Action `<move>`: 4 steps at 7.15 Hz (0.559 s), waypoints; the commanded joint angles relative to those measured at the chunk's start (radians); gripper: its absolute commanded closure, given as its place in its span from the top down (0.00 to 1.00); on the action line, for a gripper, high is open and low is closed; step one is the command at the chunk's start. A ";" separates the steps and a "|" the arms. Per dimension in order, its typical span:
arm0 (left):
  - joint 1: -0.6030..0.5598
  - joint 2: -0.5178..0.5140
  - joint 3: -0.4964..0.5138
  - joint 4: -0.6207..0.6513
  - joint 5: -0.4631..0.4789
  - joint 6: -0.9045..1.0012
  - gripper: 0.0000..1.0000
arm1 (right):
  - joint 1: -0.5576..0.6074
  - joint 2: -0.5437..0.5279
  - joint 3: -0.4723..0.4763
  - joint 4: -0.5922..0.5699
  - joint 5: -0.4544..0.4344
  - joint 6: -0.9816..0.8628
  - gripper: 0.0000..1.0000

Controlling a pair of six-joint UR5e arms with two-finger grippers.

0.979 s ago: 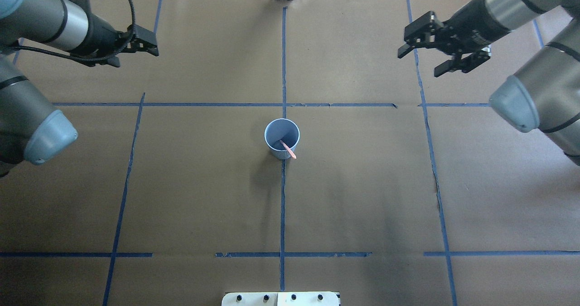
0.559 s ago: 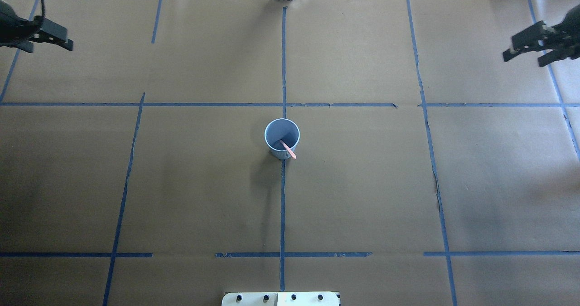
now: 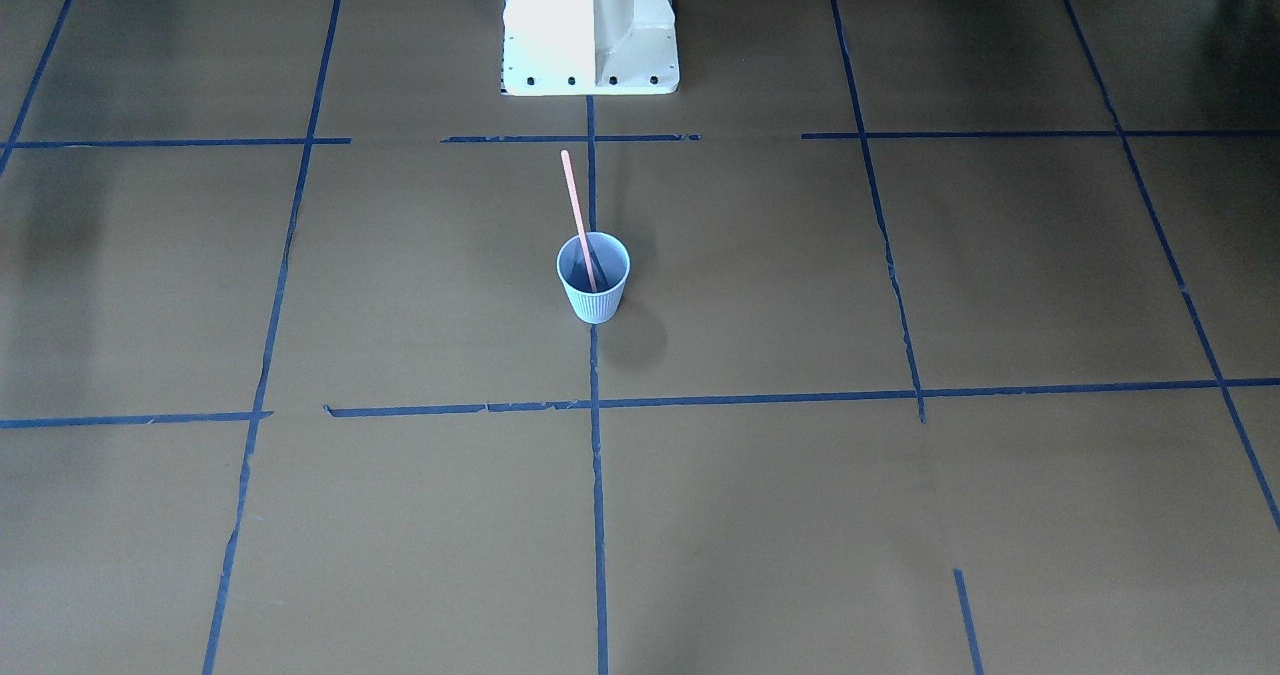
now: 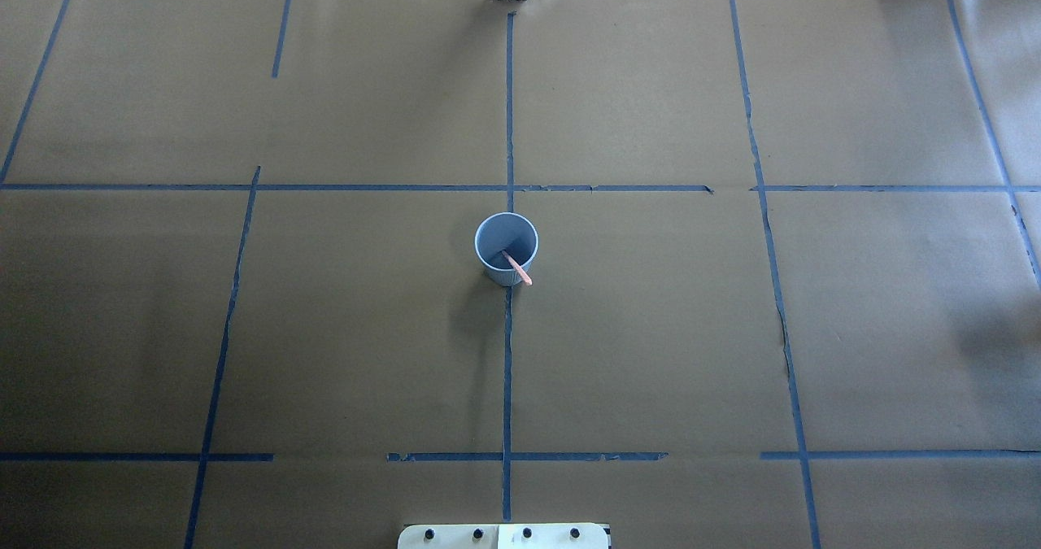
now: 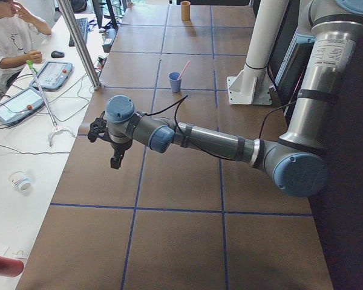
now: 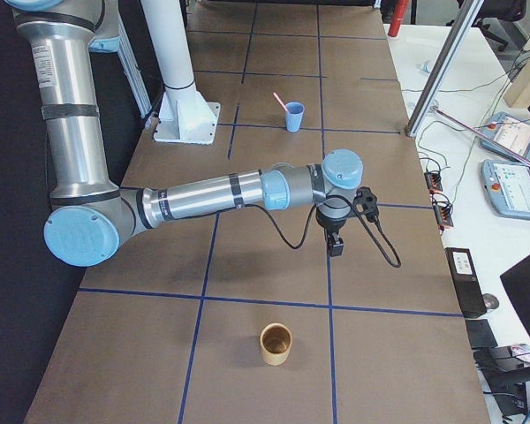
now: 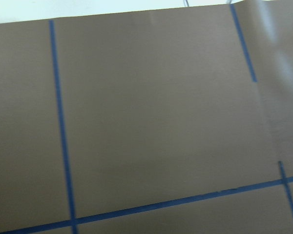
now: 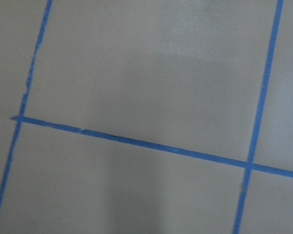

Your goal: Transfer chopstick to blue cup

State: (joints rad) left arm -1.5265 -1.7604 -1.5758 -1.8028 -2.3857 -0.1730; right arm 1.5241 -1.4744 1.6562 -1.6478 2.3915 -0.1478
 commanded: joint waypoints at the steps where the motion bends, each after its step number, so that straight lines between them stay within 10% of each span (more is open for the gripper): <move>1: -0.035 0.036 0.057 0.014 0.159 0.072 1.00 | 0.033 -0.024 -0.013 -0.009 -0.026 -0.035 1.00; 2: -0.065 0.042 0.086 0.016 0.190 0.222 1.00 | 0.033 -0.035 -0.019 -0.009 -0.070 -0.035 1.00; 4: -0.072 0.113 0.077 0.100 -0.072 0.352 1.00 | 0.033 -0.105 0.002 -0.003 -0.058 -0.059 1.00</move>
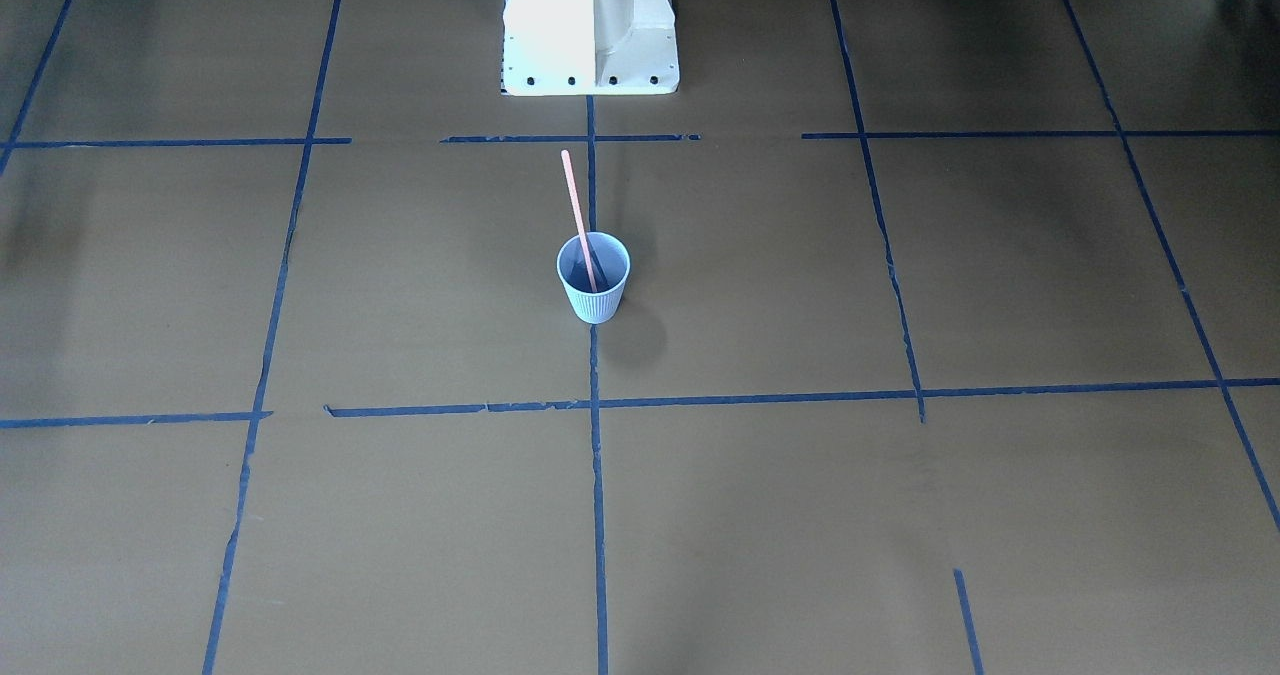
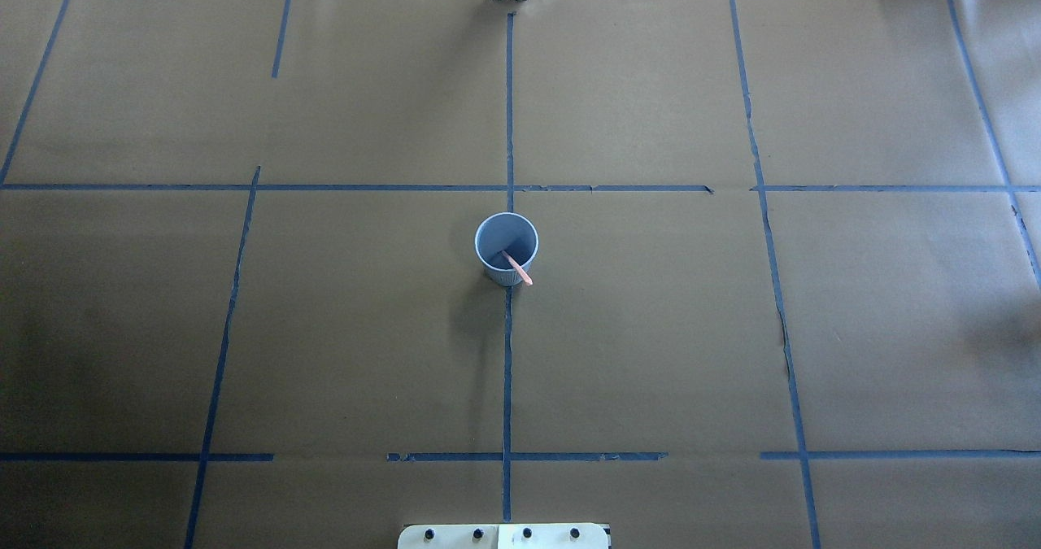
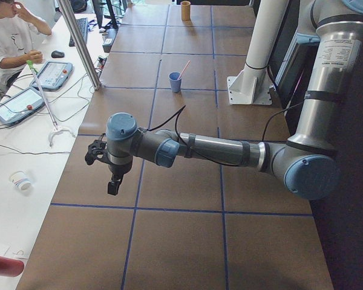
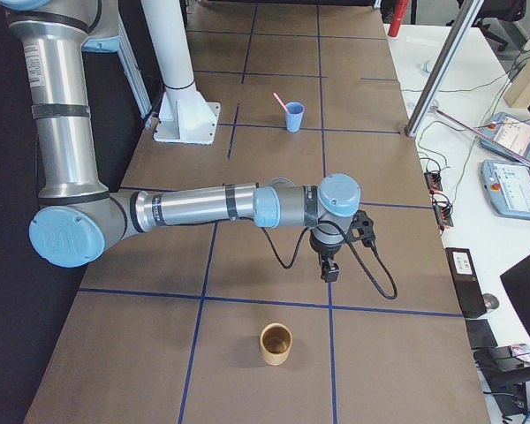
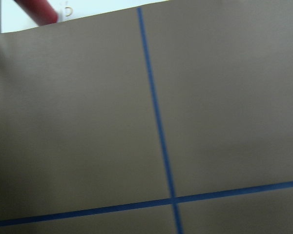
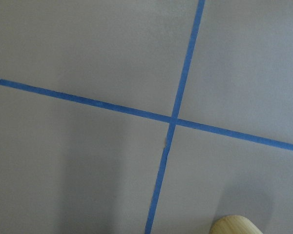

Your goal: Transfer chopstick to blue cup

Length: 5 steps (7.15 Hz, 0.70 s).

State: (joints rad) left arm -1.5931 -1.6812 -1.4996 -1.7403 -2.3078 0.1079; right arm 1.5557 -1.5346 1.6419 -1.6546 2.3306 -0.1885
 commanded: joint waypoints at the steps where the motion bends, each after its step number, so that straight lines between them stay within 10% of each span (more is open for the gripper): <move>1: -0.002 0.061 -0.002 0.038 -0.197 0.072 1.00 | 0.000 -0.085 0.056 0.003 0.007 -0.035 1.00; 5: -0.008 0.066 0.000 0.044 -0.088 0.069 1.00 | -0.005 -0.098 0.085 0.009 0.035 -0.023 1.00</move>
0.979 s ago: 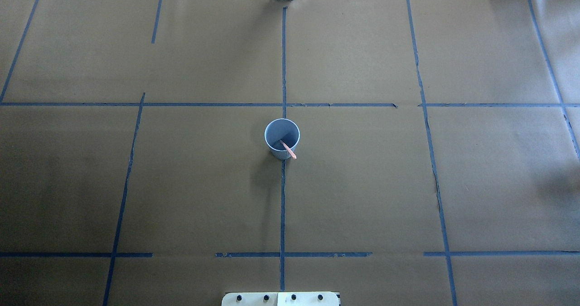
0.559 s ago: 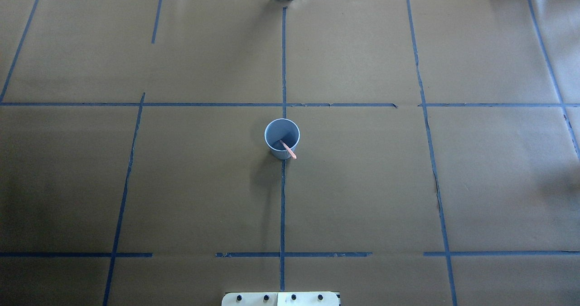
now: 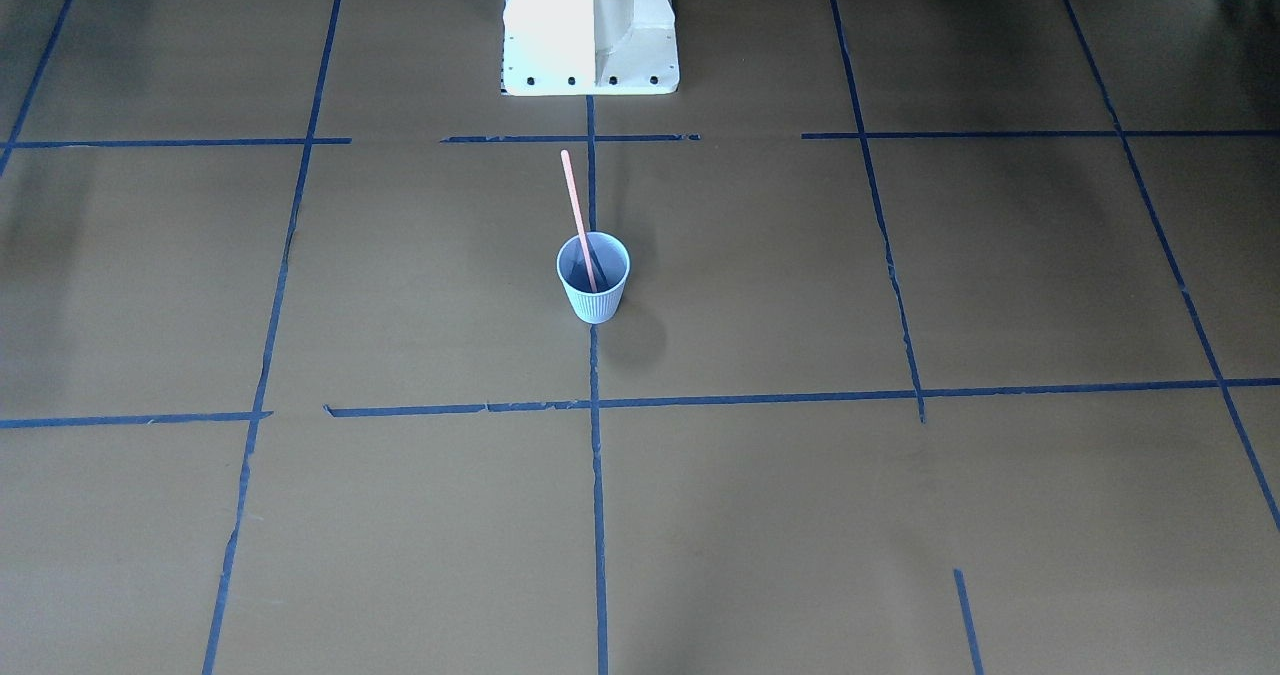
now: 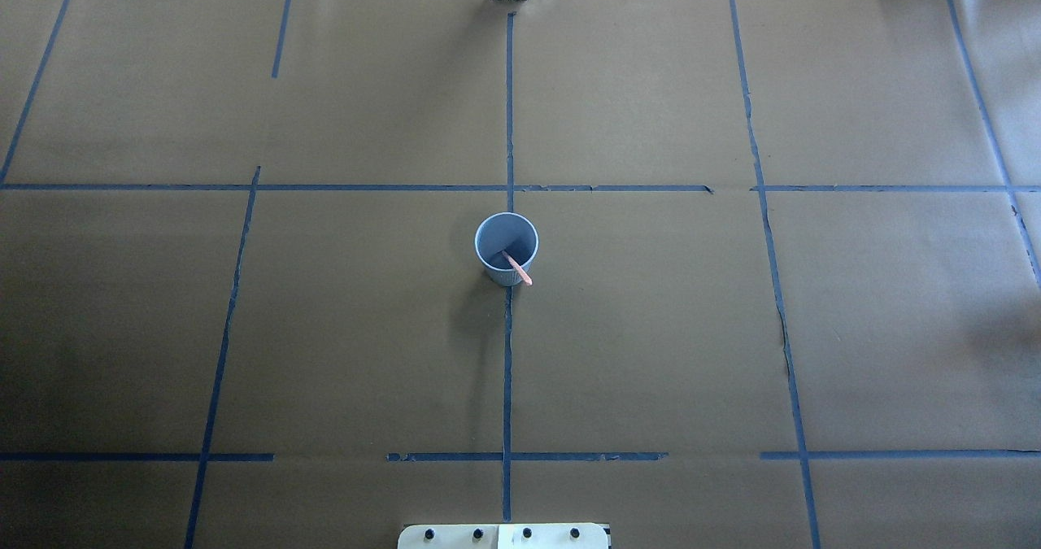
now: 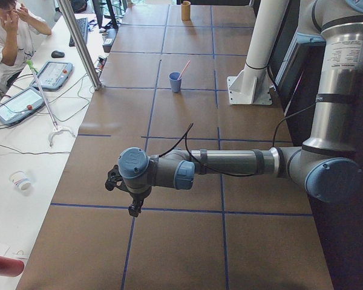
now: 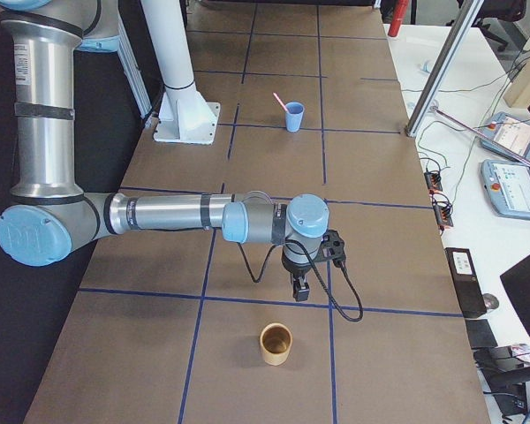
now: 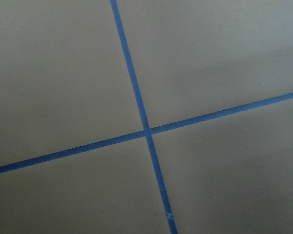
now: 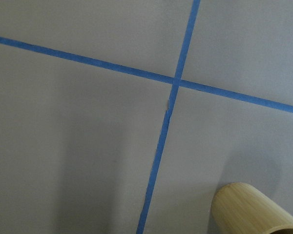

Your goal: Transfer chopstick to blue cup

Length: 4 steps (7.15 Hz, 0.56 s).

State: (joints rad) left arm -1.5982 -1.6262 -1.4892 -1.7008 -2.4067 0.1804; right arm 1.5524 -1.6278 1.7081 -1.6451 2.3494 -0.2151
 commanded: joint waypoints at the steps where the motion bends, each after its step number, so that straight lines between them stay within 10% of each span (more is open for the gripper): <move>1: 0.004 -0.006 0.022 0.018 0.017 0.001 1.00 | -0.002 -0.006 0.016 0.001 0.014 0.006 1.00; 4: 0.009 0.003 0.024 0.026 0.020 0.004 1.00 | -0.002 -0.017 0.028 0.002 0.005 0.006 1.00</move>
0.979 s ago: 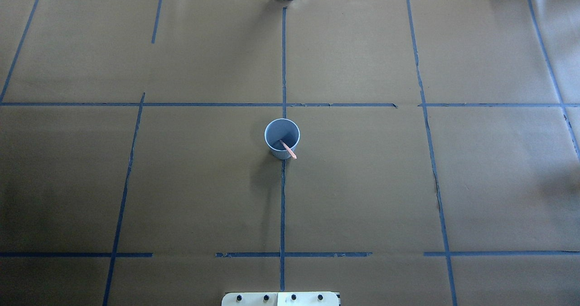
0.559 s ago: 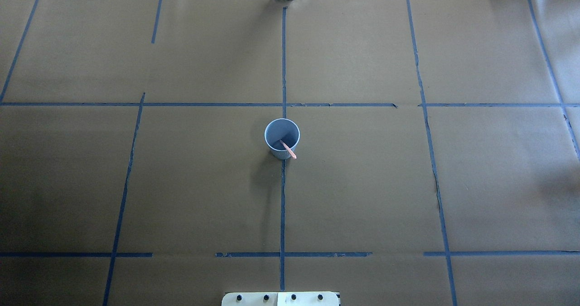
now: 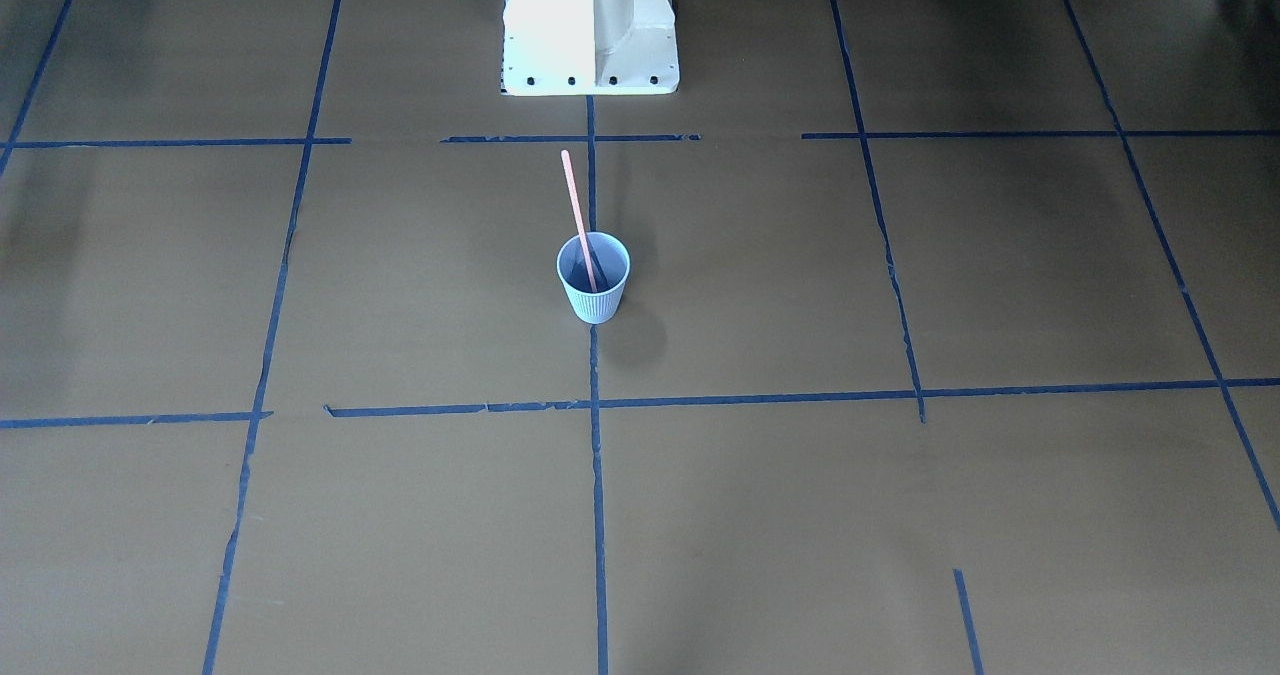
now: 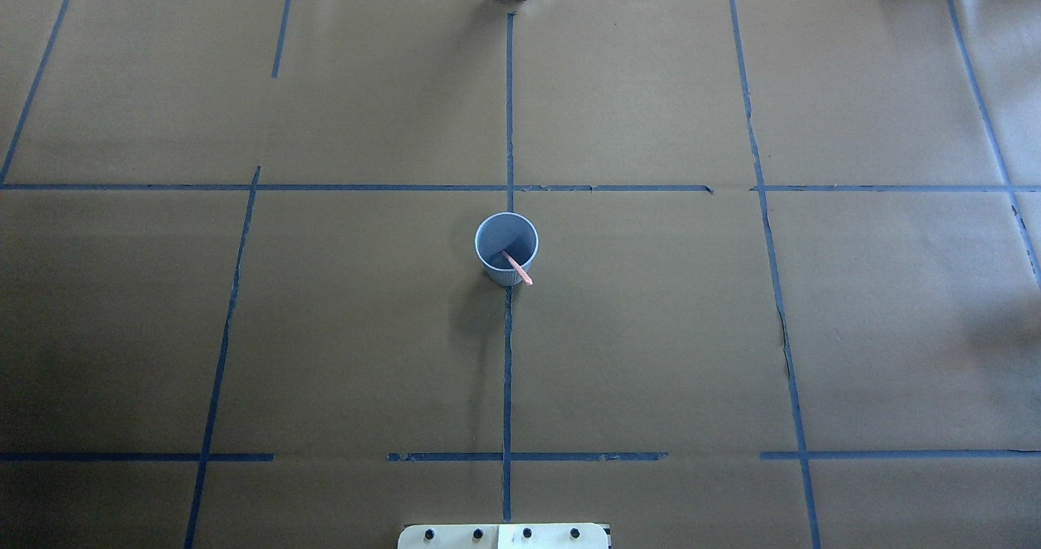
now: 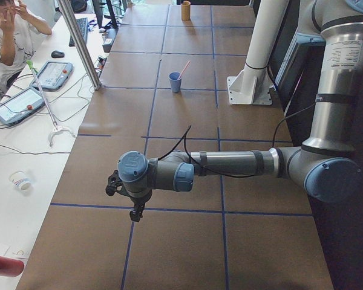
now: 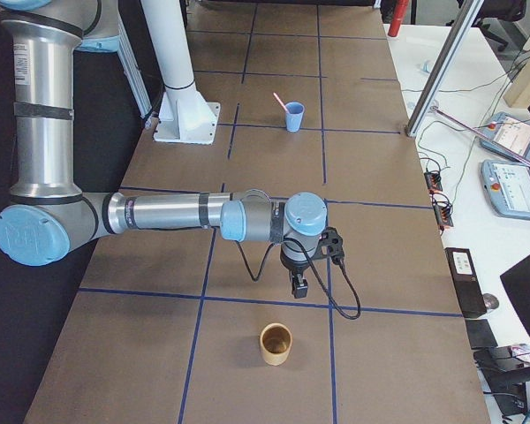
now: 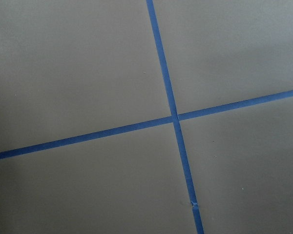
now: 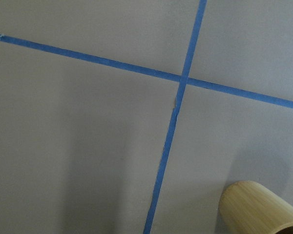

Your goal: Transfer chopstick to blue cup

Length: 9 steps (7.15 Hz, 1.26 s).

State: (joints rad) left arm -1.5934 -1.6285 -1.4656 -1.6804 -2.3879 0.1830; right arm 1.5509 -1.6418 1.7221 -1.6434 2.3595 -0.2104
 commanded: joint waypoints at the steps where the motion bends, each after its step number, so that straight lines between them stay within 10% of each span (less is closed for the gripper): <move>1: 0.003 0.003 -0.005 0.084 -0.007 0.001 1.00 | 0.000 -0.006 0.039 -0.001 -0.043 0.003 1.00; 3: -0.003 -0.033 -0.054 0.262 -0.002 -0.002 1.00 | -0.002 -0.009 0.065 -0.010 -0.043 0.051 1.00; 9: 0.000 0.045 -0.108 0.160 0.024 -0.003 1.00 | -0.035 -0.041 0.082 -0.013 -0.089 0.094 1.00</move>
State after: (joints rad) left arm -1.5946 -1.6001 -1.5743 -1.4790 -2.3670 0.1820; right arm 1.5208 -1.6800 1.8028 -1.6563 2.2689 -0.1159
